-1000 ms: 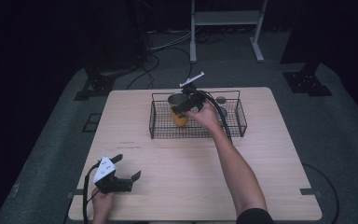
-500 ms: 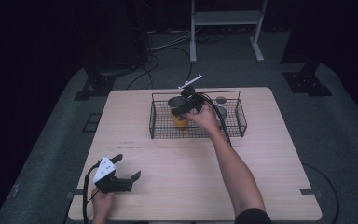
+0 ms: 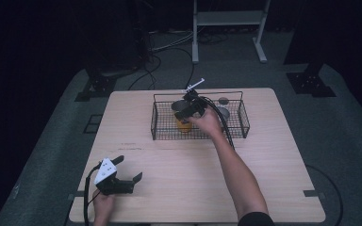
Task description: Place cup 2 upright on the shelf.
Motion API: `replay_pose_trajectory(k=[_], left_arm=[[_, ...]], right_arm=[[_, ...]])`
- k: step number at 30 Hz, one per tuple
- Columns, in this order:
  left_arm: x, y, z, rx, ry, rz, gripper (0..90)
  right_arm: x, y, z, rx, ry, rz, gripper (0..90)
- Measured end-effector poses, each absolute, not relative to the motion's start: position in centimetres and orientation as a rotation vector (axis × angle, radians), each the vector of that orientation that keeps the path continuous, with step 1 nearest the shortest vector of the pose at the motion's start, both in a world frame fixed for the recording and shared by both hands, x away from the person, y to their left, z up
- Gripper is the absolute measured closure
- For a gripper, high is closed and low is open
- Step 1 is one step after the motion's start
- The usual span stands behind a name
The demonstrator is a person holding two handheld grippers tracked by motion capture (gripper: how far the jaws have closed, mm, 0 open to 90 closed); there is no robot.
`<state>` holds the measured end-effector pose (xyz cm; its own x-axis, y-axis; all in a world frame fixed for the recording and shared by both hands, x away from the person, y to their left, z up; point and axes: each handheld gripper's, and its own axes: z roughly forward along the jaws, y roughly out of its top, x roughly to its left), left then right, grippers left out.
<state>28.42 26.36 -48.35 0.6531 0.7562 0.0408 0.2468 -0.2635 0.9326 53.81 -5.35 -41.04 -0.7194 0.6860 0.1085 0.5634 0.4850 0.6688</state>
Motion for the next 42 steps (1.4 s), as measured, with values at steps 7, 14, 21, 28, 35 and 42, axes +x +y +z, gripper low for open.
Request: replay_pose_trajectory(k=[7,14,21,28,35,42], left_arm=[[28.4,26.3,-48.4,1.819,0.799,0.605,0.0],[28.4,26.3,-48.4,1.818,0.799,0.605,0.0],[28.4,26.3,-48.4,1.819,0.799,0.605,0.0],[28.4,26.3,-48.4,1.818,0.803,0.603,0.0],[28.5,26.3,-48.4,1.819,0.804,0.604,0.0],[28.5,26.3,-48.4,1.815,0.809,0.601,0.0]], right_arm=[[53.2,-5.3,-41.1,1.060,2.554,1.037,12.7],[52.7,-5.0,-41.2,1.031,2.558,1.036,12.6],[52.4,-5.2,-41.3,1.026,2.557,1.040,12.5],[52.0,-5.2,-41.5,1.008,2.556,1.038,12.1],[51.8,-5.1,-41.5,0.997,2.555,1.029,11.0],[51.7,-5.0,-41.7,0.989,2.558,1.028,8.3]])
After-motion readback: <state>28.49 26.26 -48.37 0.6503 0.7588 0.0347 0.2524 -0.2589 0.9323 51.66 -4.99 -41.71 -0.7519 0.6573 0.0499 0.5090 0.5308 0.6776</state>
